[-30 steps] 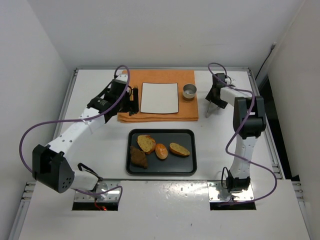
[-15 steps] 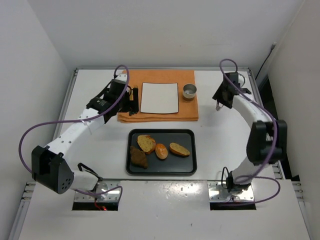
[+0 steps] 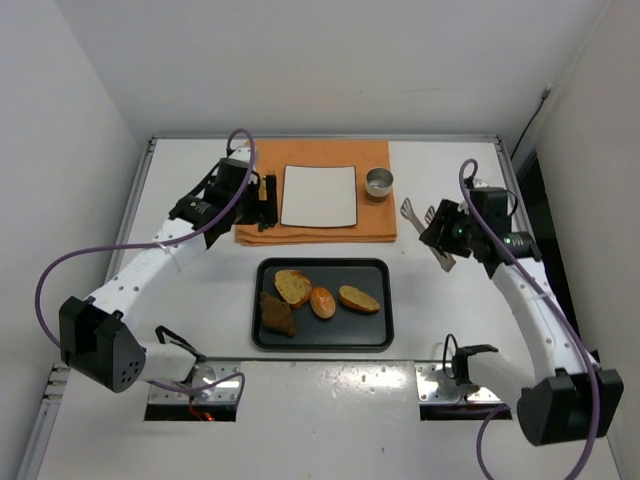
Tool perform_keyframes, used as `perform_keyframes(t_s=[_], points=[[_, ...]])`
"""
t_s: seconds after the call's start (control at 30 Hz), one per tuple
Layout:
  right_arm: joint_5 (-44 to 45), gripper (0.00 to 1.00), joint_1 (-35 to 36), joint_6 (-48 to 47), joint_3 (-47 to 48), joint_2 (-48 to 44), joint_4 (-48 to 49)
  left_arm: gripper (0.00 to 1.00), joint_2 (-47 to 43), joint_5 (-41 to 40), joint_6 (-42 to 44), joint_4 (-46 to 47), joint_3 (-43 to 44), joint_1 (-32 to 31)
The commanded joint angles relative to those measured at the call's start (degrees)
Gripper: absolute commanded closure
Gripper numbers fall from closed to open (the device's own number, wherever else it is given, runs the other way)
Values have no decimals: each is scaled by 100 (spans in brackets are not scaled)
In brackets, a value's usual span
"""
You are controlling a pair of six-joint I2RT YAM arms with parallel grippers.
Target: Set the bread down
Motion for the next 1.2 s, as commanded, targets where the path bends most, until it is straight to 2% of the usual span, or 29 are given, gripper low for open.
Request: perform_keyframes(t_s=[0.0, 0.07, 0.3, 0.53, 0.83, 0.9, 1.07, 1.17], points=[[-1063, 47, 204, -279, -245, -678, -167, 1, -174, 98, -31, 215, 17, 39], [-1142, 45, 284, -279, -404, -1064, -263, 1, -174, 37, -31, 215, 17, 39], [-1951, 44, 846, -656, -19, -1067, -1299, 1, -122, 37, -31, 268, 17, 39], [-2013, 44, 1461, -1017, 246, -864, -2196, 1, -69, 37, -84, 321, 69, 39], [-1127, 45, 2366, -1131, 992, -356, -2443, 1, 98, 169, -189, 321, 237, 39], [-732, 45, 2655, -1184, 993, -250, -2443, 1, 98, 221, -189, 321, 237, 39], [-379, 45, 3184, -1184, 1045, -56, -2382, 1, 151, 221, -241, 373, 289, 39], [-36, 45, 3439, -1184, 1275, 111, -2697, 1, 151, 221, -242, 373, 289, 39]])
